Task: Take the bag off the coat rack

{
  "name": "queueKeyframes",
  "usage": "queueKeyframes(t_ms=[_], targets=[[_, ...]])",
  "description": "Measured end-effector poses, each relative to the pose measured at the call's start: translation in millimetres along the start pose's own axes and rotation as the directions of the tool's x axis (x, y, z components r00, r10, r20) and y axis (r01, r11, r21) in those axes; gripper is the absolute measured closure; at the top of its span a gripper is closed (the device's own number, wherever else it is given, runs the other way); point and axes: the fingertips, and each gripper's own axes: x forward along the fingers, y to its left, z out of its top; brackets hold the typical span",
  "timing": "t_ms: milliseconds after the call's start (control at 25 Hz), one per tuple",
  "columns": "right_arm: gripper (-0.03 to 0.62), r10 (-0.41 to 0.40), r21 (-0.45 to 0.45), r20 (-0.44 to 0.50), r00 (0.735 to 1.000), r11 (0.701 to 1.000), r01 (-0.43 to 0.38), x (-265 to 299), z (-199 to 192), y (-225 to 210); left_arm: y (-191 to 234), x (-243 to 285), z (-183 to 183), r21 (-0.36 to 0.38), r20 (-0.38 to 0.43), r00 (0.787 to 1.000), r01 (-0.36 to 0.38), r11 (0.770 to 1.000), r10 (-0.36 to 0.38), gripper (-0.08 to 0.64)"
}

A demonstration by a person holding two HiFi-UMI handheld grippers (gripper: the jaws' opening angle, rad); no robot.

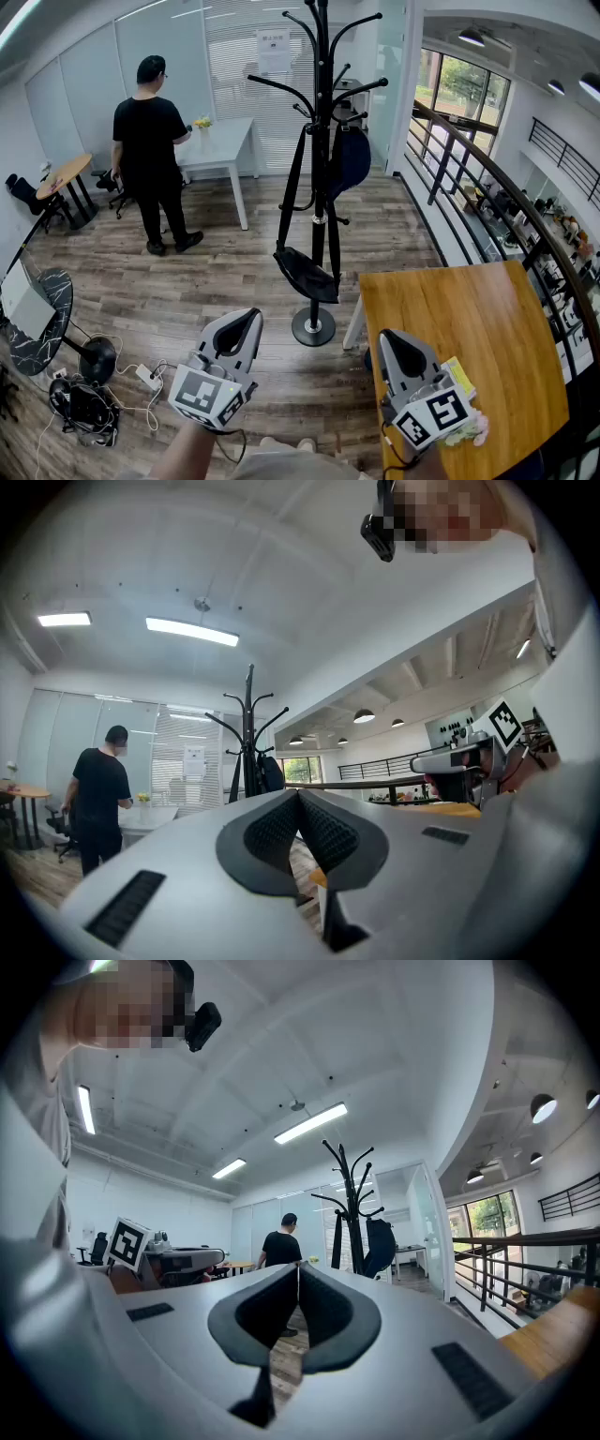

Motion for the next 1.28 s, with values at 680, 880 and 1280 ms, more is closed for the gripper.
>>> queueKeyframes(t_ms=[680,880,1280], targets=[[0.557,0.019,0.061,0.035,0.999,0.998,-0.021,1.0,-1.4,-3.1,5.8,-5.4,2.8,0.042,0.018,0.997,-0.076,0.996,0.075,0.541],[0.341,-0.056,0.067,0.061,0.997,0.996,0.052,11.1,2.8,-18.5,16.8,0.5,4.9,0.05,0.02,0.995,-0.102,0.994,0.101,0.318],[0.341,-0.05,0.065,0.004,0.999,0.997,0.05,52.6,-11.4,-38.8,38.7,37.8,-14.0,0.071,-0.041,0.996,-0.074,0.995,0.077,0.302]])
